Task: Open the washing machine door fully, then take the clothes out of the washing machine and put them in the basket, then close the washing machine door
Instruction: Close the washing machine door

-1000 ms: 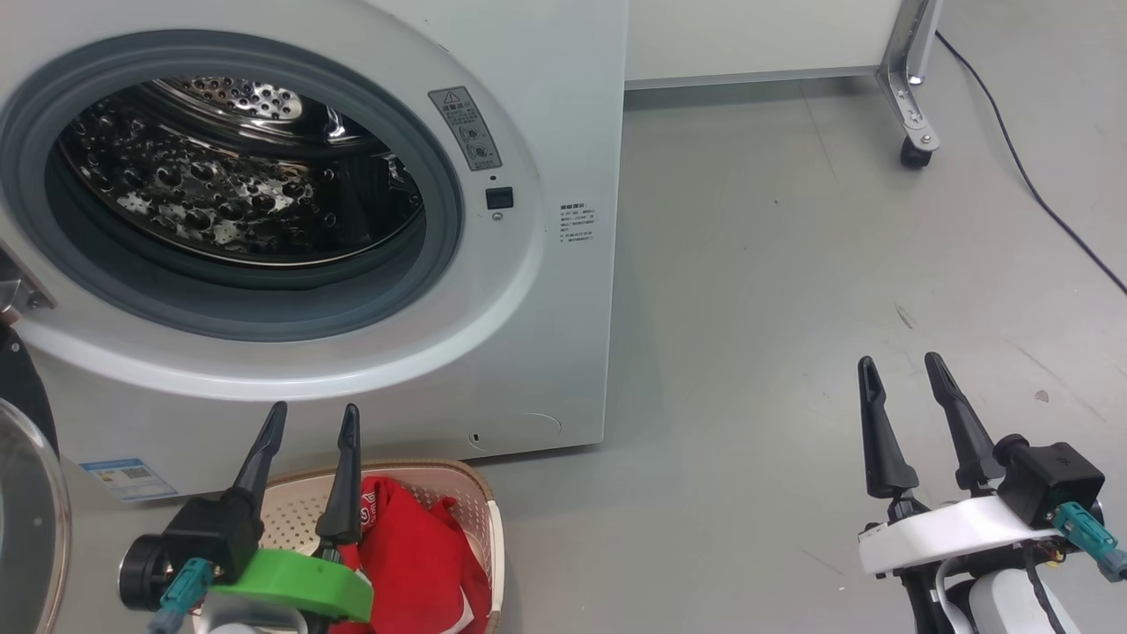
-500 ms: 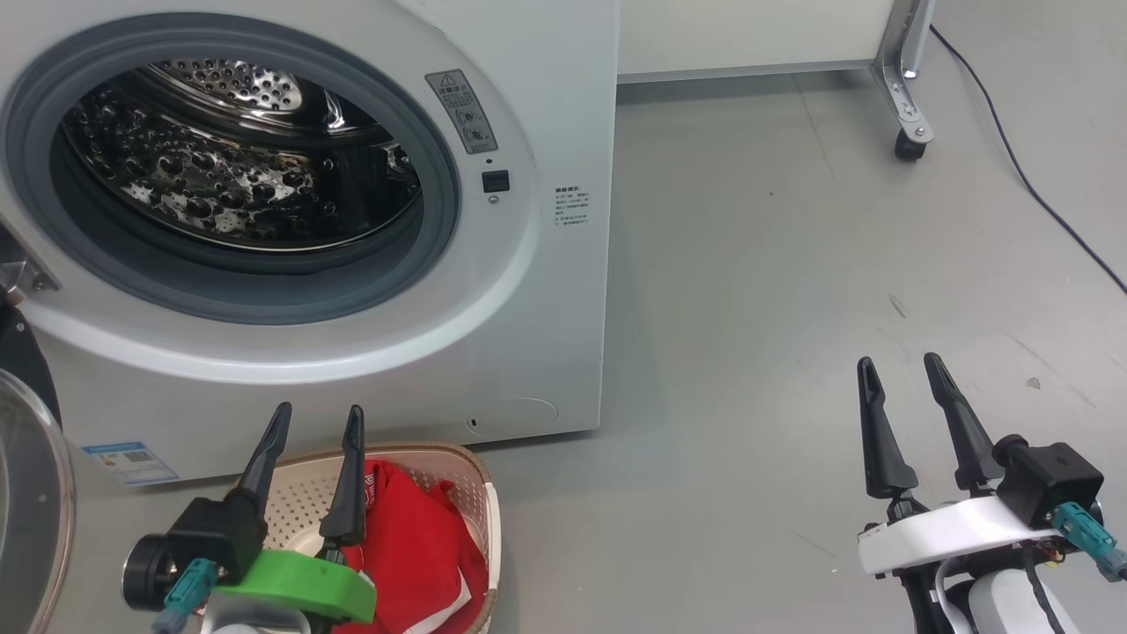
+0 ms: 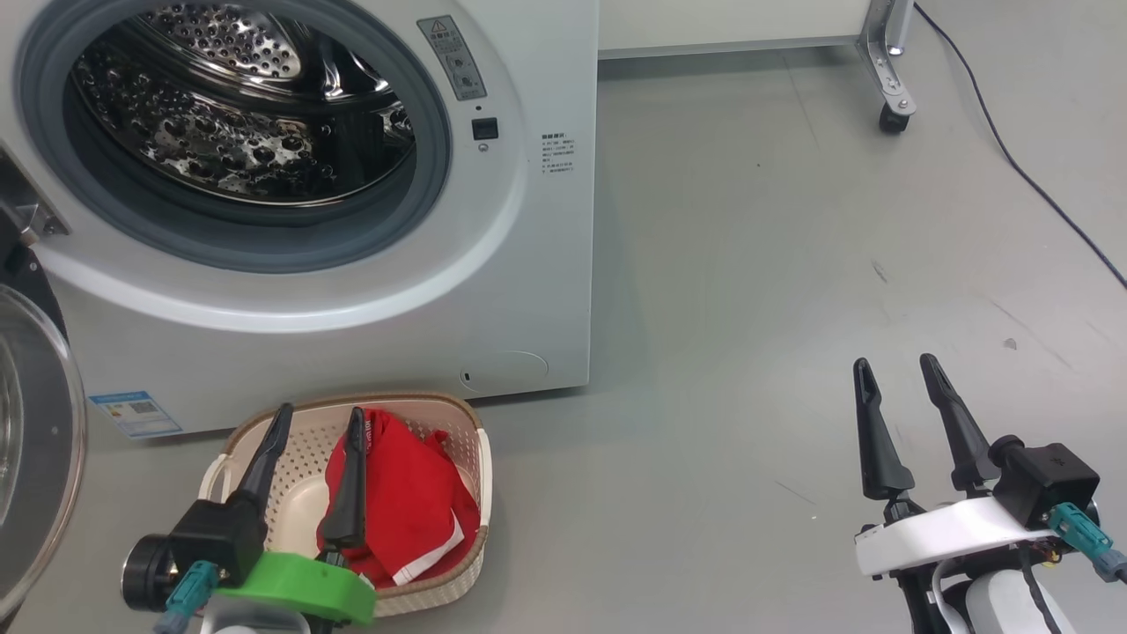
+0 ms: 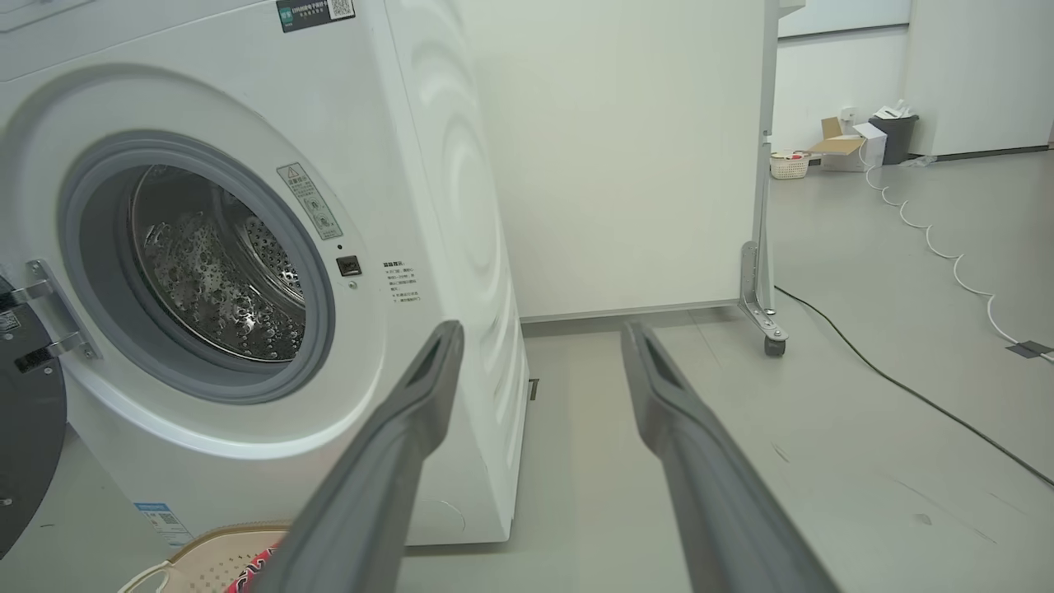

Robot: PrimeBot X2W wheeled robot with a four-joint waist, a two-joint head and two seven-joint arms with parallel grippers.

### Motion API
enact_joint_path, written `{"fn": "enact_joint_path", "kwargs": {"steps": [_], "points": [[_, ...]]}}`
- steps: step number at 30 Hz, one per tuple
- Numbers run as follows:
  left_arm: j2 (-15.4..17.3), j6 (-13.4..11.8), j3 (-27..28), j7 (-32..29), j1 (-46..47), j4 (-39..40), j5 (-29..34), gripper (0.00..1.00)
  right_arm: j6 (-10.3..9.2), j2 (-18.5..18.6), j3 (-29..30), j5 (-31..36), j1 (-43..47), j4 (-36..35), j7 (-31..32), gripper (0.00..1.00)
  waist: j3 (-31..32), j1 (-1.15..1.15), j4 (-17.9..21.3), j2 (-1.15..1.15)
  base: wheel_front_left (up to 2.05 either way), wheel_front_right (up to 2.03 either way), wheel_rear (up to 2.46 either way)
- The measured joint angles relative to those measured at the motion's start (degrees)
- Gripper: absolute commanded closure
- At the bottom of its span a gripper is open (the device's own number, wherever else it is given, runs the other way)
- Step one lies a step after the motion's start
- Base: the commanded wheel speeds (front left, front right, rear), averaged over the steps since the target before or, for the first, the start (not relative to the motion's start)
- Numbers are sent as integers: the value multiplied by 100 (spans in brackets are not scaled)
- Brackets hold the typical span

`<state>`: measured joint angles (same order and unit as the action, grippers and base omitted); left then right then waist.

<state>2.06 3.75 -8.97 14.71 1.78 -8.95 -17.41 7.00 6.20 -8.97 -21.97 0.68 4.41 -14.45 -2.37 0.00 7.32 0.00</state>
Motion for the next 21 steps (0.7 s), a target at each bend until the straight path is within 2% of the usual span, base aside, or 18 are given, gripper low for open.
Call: {"fn": "enact_joint_path", "kwargs": {"steps": [10,21], "points": [[1,-45,5,0,-10,2,78,0,0,3,-53,0,0,15,0,0,21,0,-13,0,-106,106,0],[2,-47,7,0,-65,15,79,0,0,10,-102,0,0,54,0,0,59,0,-53,0,-64,64,0]]}}
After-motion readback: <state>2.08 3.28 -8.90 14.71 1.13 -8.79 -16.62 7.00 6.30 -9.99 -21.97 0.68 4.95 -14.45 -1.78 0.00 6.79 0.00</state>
